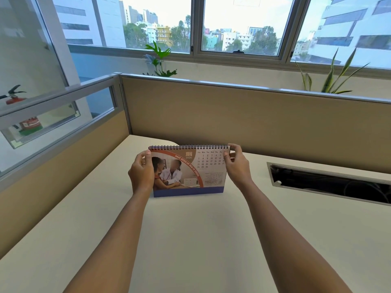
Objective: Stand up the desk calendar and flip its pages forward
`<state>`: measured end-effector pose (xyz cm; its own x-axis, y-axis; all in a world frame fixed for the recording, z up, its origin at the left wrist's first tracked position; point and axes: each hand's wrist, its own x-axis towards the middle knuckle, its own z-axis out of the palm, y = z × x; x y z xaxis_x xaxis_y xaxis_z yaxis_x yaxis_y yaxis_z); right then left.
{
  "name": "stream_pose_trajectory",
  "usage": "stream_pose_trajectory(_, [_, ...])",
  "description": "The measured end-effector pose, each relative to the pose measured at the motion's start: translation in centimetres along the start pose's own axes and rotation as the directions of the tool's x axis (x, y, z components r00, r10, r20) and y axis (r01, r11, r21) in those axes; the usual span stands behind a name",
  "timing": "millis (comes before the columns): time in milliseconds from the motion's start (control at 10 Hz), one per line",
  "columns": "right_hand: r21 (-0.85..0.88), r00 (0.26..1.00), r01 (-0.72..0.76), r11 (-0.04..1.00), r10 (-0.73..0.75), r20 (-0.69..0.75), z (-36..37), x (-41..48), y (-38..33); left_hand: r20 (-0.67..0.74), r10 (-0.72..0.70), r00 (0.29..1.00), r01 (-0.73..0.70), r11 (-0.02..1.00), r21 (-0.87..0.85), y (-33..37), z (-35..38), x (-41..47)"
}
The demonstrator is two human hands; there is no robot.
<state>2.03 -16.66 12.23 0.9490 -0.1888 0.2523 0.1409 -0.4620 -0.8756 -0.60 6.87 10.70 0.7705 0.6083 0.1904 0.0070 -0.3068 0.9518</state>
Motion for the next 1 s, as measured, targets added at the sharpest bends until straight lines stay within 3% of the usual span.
stream_pose_trajectory(200, [0.017, 0.996, -0.087, 0.996, 0.088, -0.012, 0.1, -0.3, 0.6, -0.038, -0.016, 0.999, 0.016, 1.0, 0.009, -0.3, -0.2, 0.1])
stream_pose_trajectory(500, [-0.037, 0.995, -0.101, 0.994, 0.101, -0.01, -0.1, -1.0, 1.1, -0.021, 0.028, 0.999, -0.027, 0.998, 0.058, -0.7, -0.3, -0.8])
stream_pose_trajectory(700, [0.003, 0.988, -0.137, 0.991, 0.136, 0.077, -0.5, -1.3, 0.7, -0.014, 0.07, 0.997, -0.069, 0.994, 0.084, -0.6, -0.5, -1.5])
stream_pose_trajectory(900, [-0.061, 0.972, -0.117, 0.991, 0.127, 0.2, -1.5, -2.0, 0.7, 0.03, 0.125, 0.992, -0.128, 0.981, 0.144, -0.1, -0.8, -2.3])
stream_pose_trajectory(1000, [-0.101, 0.985, -0.081, 0.992, 0.095, 0.141, -2.3, -2.5, 1.0, 0.041, 0.201, 0.979, -0.205, 0.96, 0.189, -0.1, -0.7, -2.7])
